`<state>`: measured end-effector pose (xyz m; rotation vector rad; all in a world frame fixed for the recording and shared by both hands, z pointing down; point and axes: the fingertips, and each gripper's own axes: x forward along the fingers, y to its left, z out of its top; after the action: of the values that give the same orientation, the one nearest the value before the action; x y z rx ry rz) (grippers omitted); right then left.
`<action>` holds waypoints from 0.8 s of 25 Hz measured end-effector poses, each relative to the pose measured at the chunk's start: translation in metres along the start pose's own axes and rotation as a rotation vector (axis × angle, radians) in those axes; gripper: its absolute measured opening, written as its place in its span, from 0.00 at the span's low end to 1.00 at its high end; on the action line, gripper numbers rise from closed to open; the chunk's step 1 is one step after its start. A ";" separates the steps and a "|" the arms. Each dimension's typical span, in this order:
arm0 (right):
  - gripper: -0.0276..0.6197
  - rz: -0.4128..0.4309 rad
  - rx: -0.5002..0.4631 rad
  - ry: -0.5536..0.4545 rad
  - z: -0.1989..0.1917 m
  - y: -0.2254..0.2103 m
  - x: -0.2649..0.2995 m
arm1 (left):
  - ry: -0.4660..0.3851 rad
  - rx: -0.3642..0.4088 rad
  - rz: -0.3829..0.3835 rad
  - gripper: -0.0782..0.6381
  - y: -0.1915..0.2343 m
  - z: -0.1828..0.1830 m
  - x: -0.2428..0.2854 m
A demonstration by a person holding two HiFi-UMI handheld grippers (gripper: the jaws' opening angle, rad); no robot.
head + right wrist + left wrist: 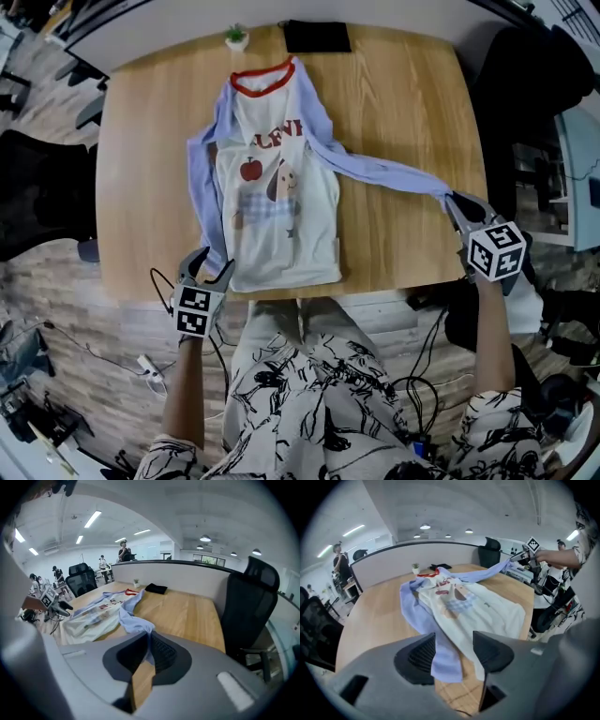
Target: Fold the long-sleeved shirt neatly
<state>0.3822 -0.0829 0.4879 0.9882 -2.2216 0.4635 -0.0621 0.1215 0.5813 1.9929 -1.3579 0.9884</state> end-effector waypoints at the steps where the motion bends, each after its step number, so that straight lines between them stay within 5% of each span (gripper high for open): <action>1: 0.09 -0.026 -0.005 -0.002 0.005 -0.015 0.000 | 0.021 -0.014 0.021 0.47 0.012 -0.006 0.001; 4: 0.09 -0.088 0.001 -0.009 0.016 -0.050 0.004 | 0.049 -0.035 0.064 0.48 0.034 -0.016 0.004; 7: 0.09 -0.136 0.025 -0.025 0.026 -0.071 0.006 | -0.002 0.002 0.079 0.47 0.035 0.012 0.001; 14: 0.09 -0.288 0.096 -0.046 0.047 -0.126 -0.003 | -0.190 0.152 -0.072 0.48 -0.016 0.128 0.013; 20: 0.09 -0.377 0.083 -0.004 0.065 -0.172 -0.010 | -0.240 0.232 -0.215 0.49 -0.060 0.192 0.060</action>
<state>0.4901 -0.2256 0.4427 1.4159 -1.9682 0.3826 0.0605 -0.0353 0.5145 2.4393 -1.1556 0.8617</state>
